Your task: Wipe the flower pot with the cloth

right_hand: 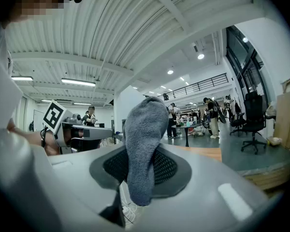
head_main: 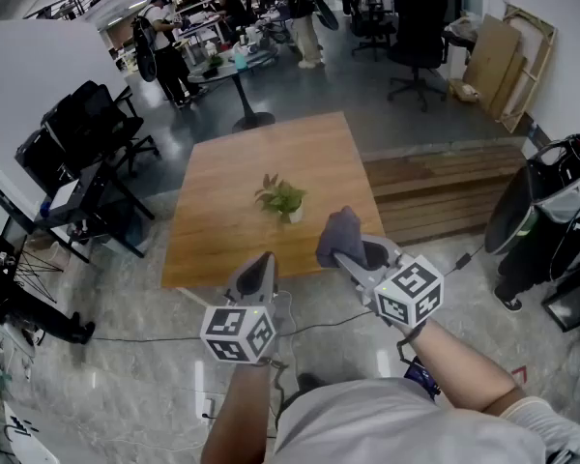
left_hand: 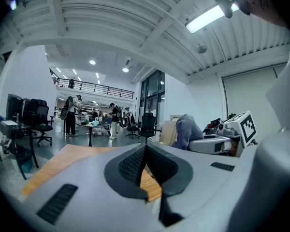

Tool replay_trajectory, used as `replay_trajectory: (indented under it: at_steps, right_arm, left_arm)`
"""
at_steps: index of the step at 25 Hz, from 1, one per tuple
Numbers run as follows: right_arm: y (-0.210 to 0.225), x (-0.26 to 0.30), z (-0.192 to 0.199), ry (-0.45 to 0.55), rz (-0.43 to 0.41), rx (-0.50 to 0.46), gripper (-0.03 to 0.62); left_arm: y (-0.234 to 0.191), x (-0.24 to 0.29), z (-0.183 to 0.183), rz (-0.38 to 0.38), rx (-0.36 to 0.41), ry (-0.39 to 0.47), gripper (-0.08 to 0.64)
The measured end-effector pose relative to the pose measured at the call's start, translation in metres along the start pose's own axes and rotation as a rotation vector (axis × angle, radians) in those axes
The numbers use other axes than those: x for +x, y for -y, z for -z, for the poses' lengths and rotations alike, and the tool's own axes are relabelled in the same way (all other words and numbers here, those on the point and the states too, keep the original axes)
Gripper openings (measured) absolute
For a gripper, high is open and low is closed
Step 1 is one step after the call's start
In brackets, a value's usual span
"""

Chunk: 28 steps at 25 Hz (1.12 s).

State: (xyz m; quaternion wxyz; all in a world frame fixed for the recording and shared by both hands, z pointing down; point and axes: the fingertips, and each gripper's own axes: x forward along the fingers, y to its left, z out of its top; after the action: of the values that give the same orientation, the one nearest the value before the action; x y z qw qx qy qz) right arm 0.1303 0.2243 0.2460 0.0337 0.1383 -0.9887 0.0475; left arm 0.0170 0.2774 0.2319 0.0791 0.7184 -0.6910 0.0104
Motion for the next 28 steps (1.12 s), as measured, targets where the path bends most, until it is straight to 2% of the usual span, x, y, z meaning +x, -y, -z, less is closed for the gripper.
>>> replay_trajectory:
  at_steps: [14,18,28]
  right_arm:
    - [-0.003,0.017,0.005,-0.002,-0.009,0.02,0.1]
    - [-0.002,0.029,0.007,-0.006,-0.004,0.023,0.1]
    - [0.001,0.092,0.012,-0.028,0.06,0.049,0.1]
  left_arm:
    - [-0.019,0.005,0.006,0.014,-0.014,-0.006,0.005]
    - [-0.03,0.01,0.005,0.038,-0.022,0.004,0.005]
    - [-0.101,0.026,0.012,0.095,-0.025,-0.037,0.005]
